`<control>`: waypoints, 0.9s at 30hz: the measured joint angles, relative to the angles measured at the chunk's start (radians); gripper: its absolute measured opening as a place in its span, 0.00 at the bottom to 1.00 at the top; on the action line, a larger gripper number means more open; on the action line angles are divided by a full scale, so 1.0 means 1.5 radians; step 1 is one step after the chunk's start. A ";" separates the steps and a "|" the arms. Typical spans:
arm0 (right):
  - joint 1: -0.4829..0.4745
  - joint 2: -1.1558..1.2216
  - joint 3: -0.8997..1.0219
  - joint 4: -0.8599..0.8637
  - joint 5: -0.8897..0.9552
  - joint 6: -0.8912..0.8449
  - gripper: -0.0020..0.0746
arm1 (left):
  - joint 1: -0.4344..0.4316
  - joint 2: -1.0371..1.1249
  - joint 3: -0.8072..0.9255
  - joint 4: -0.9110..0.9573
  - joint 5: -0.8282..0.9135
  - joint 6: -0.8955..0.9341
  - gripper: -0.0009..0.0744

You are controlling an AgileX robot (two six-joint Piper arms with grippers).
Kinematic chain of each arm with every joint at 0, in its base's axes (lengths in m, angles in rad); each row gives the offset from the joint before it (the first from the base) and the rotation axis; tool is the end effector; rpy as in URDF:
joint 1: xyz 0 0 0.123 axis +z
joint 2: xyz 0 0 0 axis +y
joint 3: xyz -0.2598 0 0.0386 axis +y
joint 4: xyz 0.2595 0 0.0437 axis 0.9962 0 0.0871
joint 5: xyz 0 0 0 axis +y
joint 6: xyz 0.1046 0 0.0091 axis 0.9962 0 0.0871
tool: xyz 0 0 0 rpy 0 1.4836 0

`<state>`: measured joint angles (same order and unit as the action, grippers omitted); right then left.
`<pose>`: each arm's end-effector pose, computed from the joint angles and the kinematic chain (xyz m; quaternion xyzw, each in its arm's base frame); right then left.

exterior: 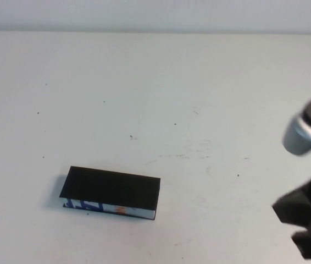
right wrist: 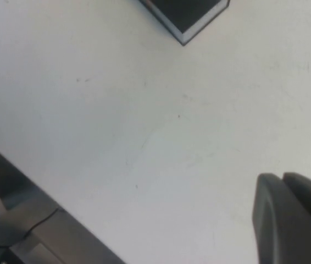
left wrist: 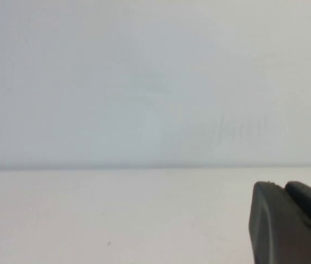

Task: Return glasses to glasses case

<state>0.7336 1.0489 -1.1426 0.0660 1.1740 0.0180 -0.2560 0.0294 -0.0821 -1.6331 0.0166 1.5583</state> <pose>0.1558 0.1490 0.3475 -0.3322 0.8986 0.1350 0.2528 0.0984 -0.0276 0.2413 0.0655 0.6523 -0.1297 0.7439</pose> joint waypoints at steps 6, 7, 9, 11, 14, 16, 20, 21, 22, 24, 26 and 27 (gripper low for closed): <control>0.000 -0.164 0.182 0.010 -0.108 0.007 0.01 | 0.000 -0.026 0.071 -0.006 -0.048 0.000 0.01; 0.000 -0.186 0.205 0.016 -0.134 0.007 0.01 | 0.000 -0.026 0.072 -0.006 -0.052 0.000 0.01; 0.000 -0.223 0.246 0.024 -0.189 0.007 0.01 | 0.000 -0.026 0.072 -0.006 -0.058 0.000 0.01; 0.000 -0.250 0.277 0.027 -0.240 0.007 0.01 | 0.000 -0.026 0.072 -0.006 -0.065 0.000 0.01; 0.000 -0.278 0.323 0.038 -0.305 0.007 0.01 | 0.000 -0.026 0.072 -0.008 -0.067 0.000 0.01; 0.000 -0.285 0.344 0.055 -0.331 0.007 0.01 | 0.000 -0.026 0.072 -0.008 -0.068 0.000 0.01; 0.000 -0.285 0.367 0.083 -0.333 0.007 0.01 | 0.000 -0.026 0.072 -0.010 -0.069 0.000 0.01; 0.000 -0.285 0.371 0.088 -0.333 0.007 0.01 | 0.000 -0.026 0.072 -0.010 -0.069 0.000 0.01; 0.000 -0.285 0.375 0.090 -0.333 0.007 0.01 | 0.000 -0.026 0.072 -0.010 -0.069 0.000 0.01; 0.000 -0.285 0.381 0.085 -0.330 0.007 0.01 | 0.000 -0.026 0.072 -0.010 -0.069 0.000 0.01; 0.000 -0.285 0.382 0.065 -0.330 0.007 0.01 | 0.000 -0.026 0.072 -0.010 -0.069 0.000 0.01; 0.000 -0.285 0.386 0.054 -0.338 0.007 0.01 | 0.000 -0.026 0.072 -0.010 -0.069 0.000 0.01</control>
<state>0.7336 0.6216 -0.5638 0.1470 0.6674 0.0287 -0.2560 -0.0093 0.0260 -1.6476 -0.0862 1.5583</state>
